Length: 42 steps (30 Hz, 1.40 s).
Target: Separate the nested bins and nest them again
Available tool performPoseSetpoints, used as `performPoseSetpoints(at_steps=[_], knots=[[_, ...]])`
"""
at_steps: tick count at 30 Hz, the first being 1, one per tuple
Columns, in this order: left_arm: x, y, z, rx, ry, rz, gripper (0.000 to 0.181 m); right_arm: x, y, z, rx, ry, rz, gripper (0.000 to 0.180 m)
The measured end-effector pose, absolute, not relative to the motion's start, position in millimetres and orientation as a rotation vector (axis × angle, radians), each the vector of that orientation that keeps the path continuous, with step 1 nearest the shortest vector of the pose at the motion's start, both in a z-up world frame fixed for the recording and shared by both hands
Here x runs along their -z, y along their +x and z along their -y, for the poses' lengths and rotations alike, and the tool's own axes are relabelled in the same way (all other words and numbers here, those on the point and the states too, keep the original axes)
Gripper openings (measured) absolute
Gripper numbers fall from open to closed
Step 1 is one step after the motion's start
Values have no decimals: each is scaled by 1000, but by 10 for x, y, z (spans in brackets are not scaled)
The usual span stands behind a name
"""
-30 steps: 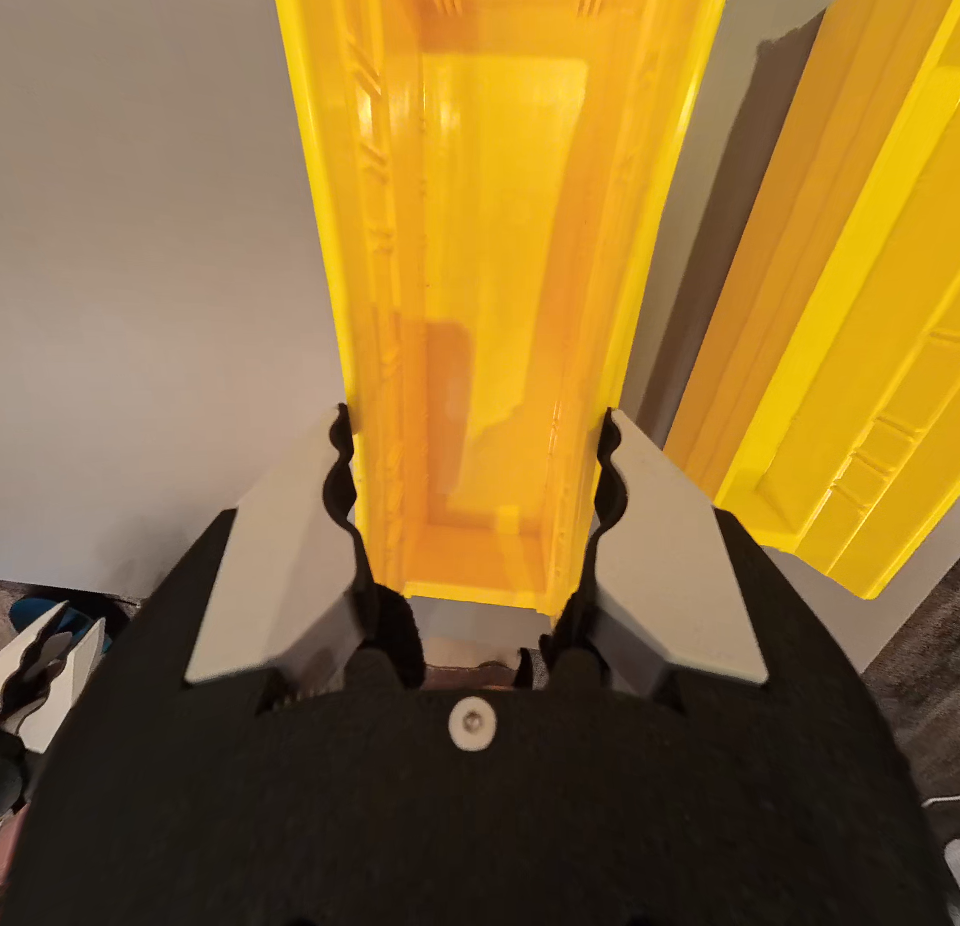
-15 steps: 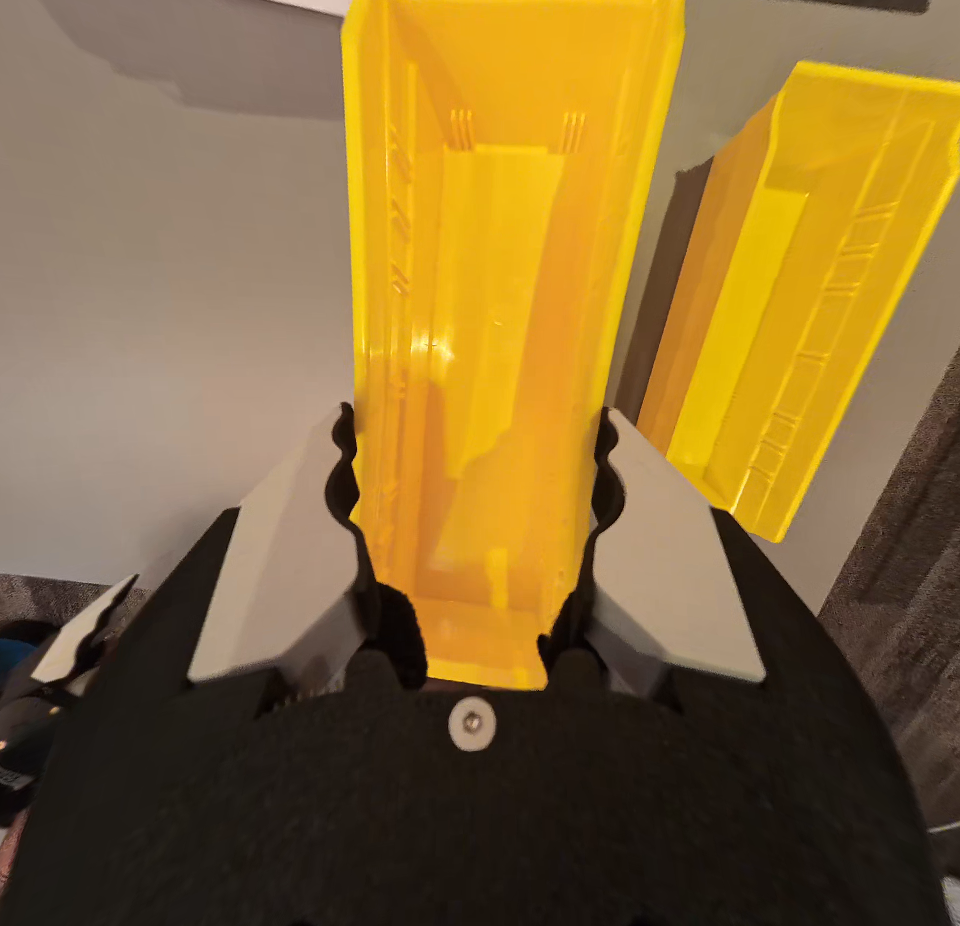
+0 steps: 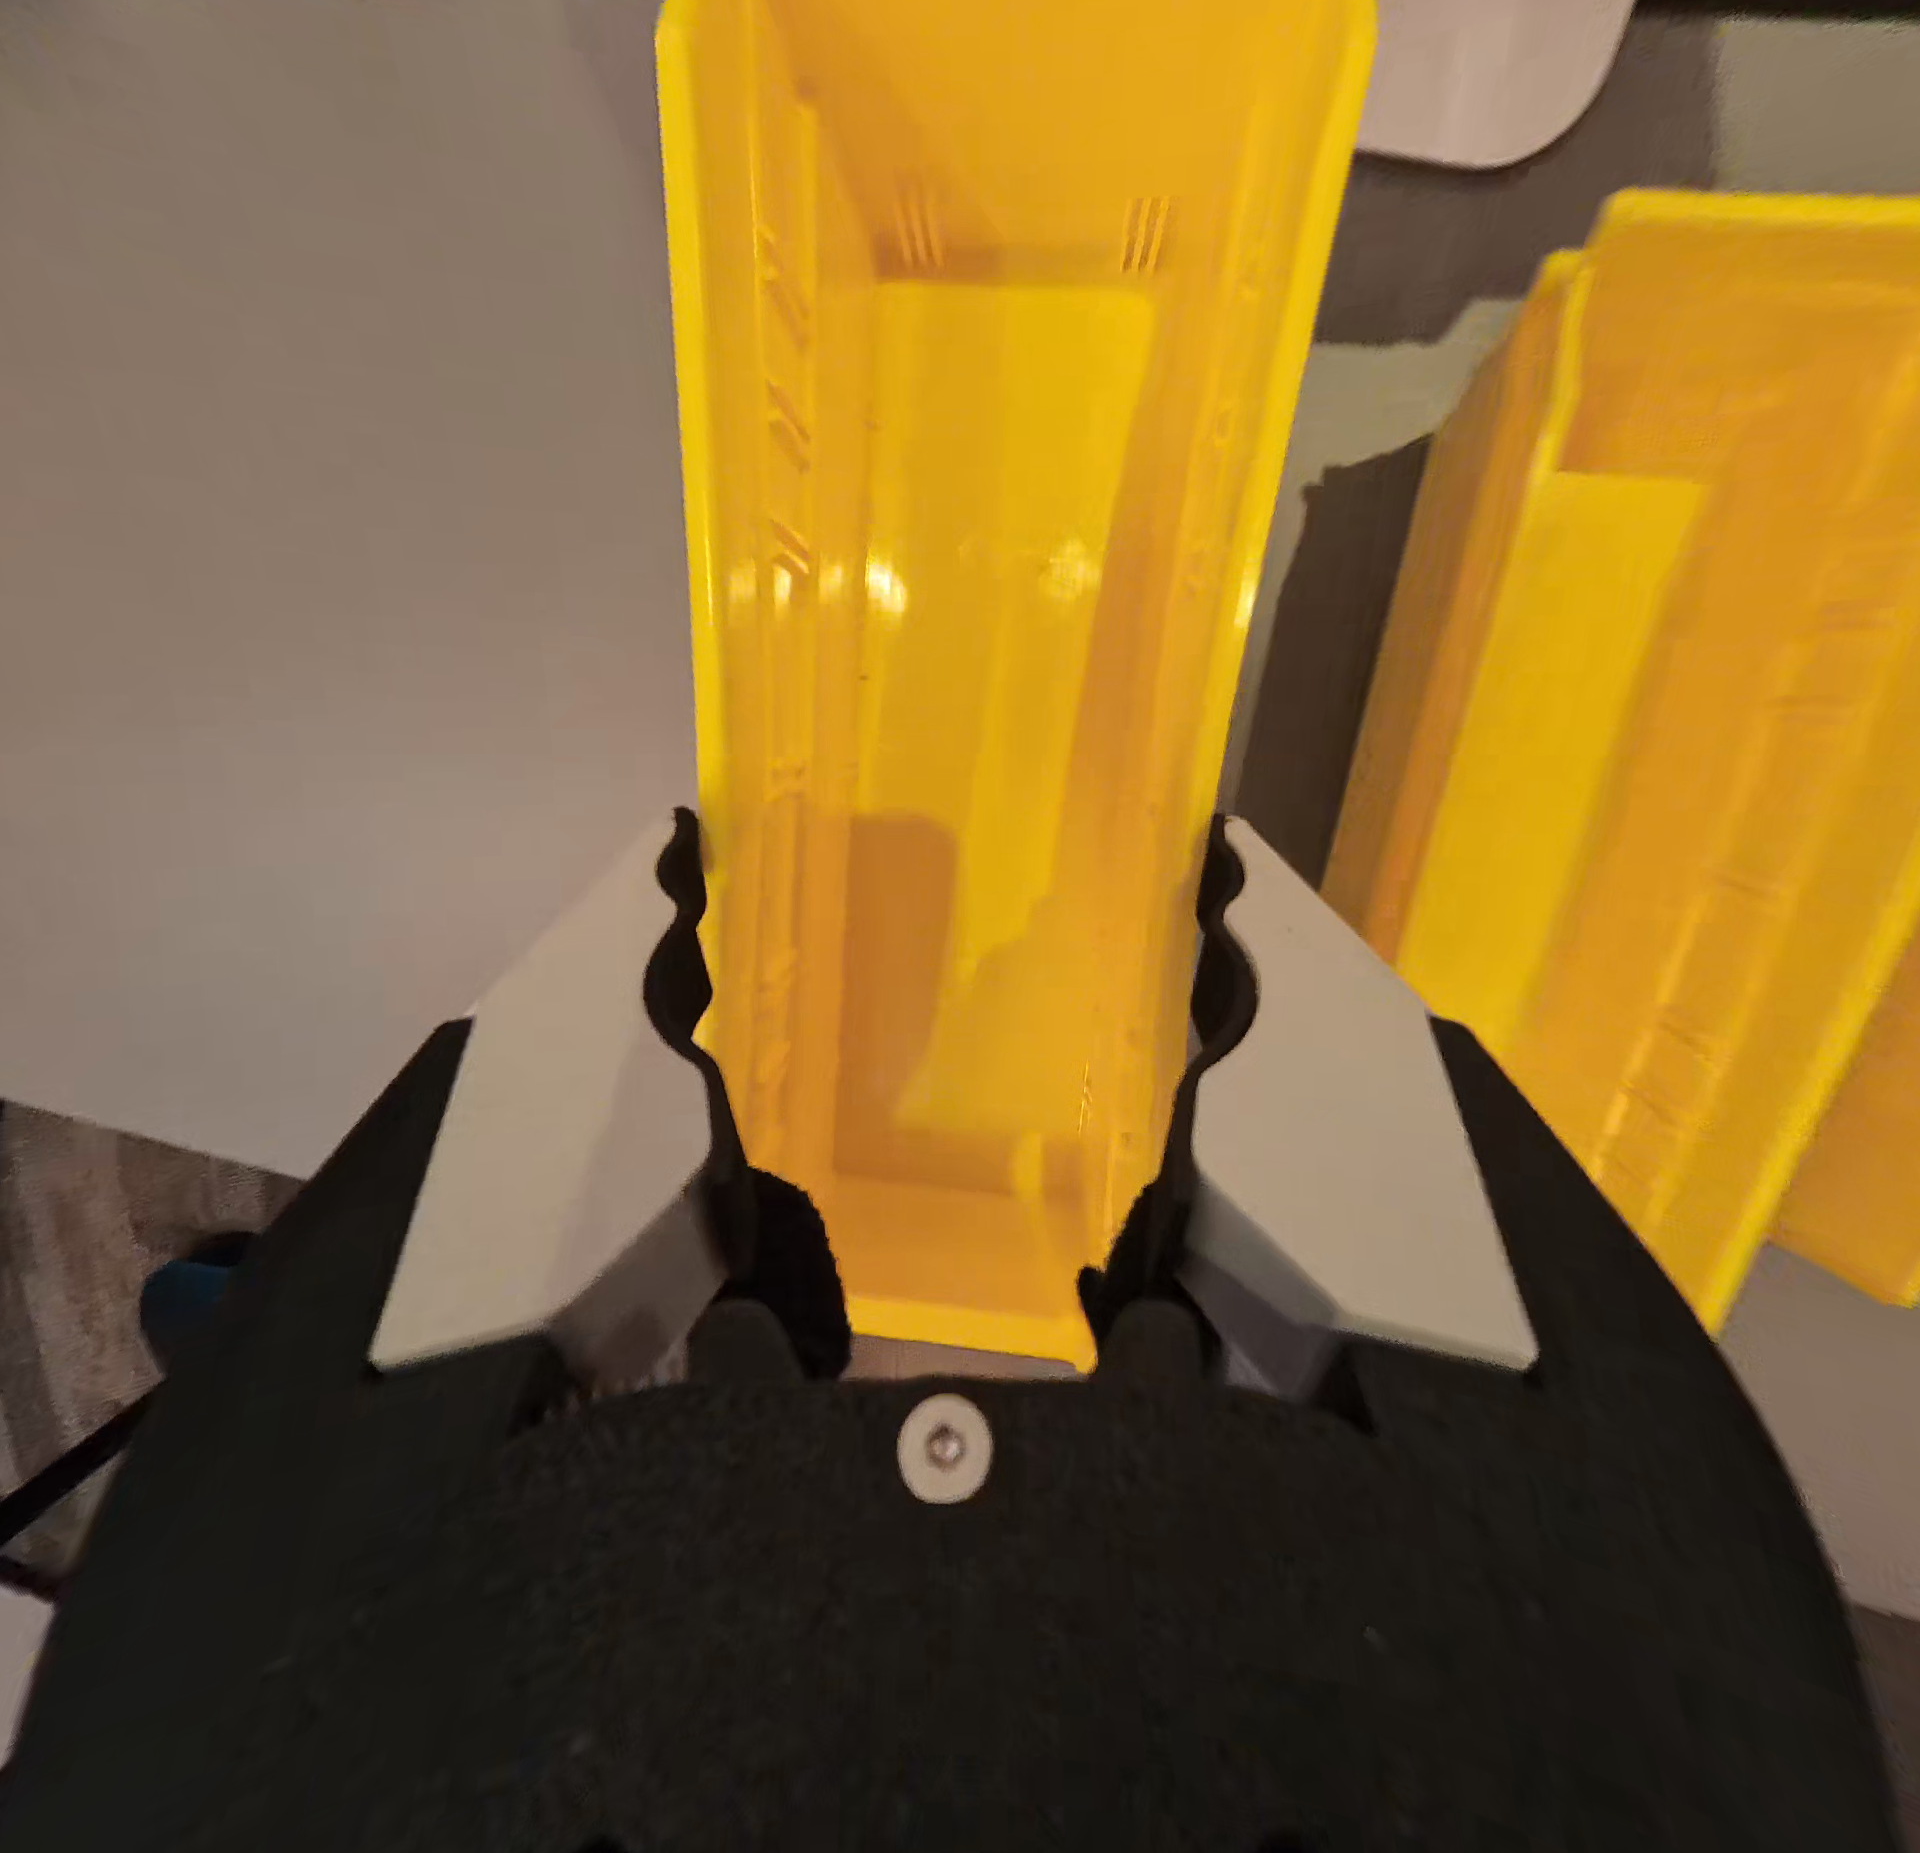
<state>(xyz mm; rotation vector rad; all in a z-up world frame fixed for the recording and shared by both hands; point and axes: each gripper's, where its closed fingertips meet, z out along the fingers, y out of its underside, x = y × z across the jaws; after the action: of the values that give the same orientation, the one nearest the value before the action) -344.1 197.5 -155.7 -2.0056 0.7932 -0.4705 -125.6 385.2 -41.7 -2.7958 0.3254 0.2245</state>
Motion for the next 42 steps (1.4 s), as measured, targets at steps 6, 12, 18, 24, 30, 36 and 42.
performPoseSetpoints(at_steps=[6, 12, 18, 24, 30, 36, 42], knots=[[1554, -3484, -1999, 479, -2011, -778, 23, 1161, -1343, -3905, -180, -2779, -331, 96], [1584, -3476, -2034, 483, -2022, -778, 23, 1560, -1385, -3833, -92, -2761, -300, 103], [1594, -3452, -2008, 487, -2011, -805, 24, 1467, -1487, -3874, -169, -2688, -264, 126], [1523, -3338, -1909, 591, -1990, -809, 28, 452, -1487, -3513, -243, -2125, 3, 110], [1139, -2851, -2003, 711, -1984, -762, 44, 640, -932, -2073, -199, -1915, 17, 84], [724, -1496, -2571, 632, -2081, -931, 68, 996, -437, -1258, -162, -1862, -112, 79], [818, -153, -3076, 542, -2509, -1010, 113, 983, -146, -1245, -124, -1856, -110, 79]])
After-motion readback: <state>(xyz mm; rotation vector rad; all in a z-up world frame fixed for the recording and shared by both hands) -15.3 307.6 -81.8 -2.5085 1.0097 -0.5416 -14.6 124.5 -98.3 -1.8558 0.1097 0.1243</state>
